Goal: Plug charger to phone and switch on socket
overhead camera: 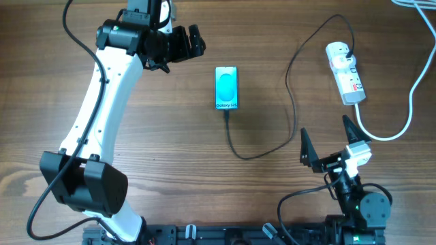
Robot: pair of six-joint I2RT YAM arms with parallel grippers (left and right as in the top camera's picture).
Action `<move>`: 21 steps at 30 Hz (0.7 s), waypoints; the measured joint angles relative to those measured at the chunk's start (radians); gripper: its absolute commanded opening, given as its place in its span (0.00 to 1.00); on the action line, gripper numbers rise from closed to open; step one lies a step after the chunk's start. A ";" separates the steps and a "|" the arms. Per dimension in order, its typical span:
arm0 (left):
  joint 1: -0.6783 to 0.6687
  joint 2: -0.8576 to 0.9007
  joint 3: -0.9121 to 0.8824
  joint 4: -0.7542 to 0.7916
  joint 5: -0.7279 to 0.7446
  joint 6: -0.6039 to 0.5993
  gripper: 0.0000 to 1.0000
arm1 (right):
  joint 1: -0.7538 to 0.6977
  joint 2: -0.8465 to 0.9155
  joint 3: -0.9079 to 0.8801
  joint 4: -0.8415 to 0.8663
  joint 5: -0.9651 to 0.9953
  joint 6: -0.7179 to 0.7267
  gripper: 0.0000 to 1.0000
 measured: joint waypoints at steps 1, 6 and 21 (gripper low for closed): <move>0.000 0.000 0.000 0.000 0.000 0.000 1.00 | 0.000 0.000 -0.003 0.000 0.012 0.000 0.99; 0.000 0.000 0.000 0.000 0.000 0.000 1.00 | 0.000 0.000 -0.003 -0.054 0.056 0.000 1.00; 0.000 0.000 0.000 0.000 0.000 0.000 1.00 | 0.005 0.000 -0.005 -0.189 0.195 -0.001 1.00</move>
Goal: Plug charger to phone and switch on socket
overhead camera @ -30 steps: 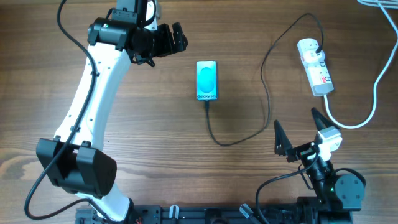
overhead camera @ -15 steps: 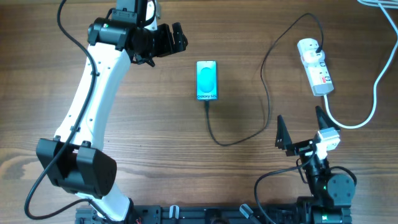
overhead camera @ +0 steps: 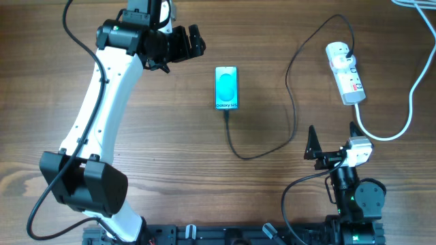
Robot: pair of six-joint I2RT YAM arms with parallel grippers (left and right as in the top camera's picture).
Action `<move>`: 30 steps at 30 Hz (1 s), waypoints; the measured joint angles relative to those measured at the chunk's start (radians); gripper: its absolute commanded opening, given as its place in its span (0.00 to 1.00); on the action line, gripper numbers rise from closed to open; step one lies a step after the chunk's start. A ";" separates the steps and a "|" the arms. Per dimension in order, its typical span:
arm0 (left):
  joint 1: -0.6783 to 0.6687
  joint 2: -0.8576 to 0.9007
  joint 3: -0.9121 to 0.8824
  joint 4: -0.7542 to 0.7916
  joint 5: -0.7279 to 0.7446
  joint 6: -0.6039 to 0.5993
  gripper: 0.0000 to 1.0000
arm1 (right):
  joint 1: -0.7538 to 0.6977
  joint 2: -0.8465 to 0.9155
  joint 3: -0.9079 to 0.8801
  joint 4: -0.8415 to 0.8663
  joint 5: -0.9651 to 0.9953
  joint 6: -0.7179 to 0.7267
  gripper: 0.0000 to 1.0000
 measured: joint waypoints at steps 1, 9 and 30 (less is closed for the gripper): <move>0.000 0.000 0.000 0.000 0.000 0.000 1.00 | 0.000 0.000 0.000 0.000 0.002 -0.008 1.00; 0.000 0.000 0.000 0.000 0.000 0.000 1.00 | 0.000 0.000 0.000 0.000 0.011 -0.045 1.00; 0.000 0.000 0.000 0.000 0.000 0.000 1.00 | 0.000 0.000 0.000 0.000 0.011 -0.022 1.00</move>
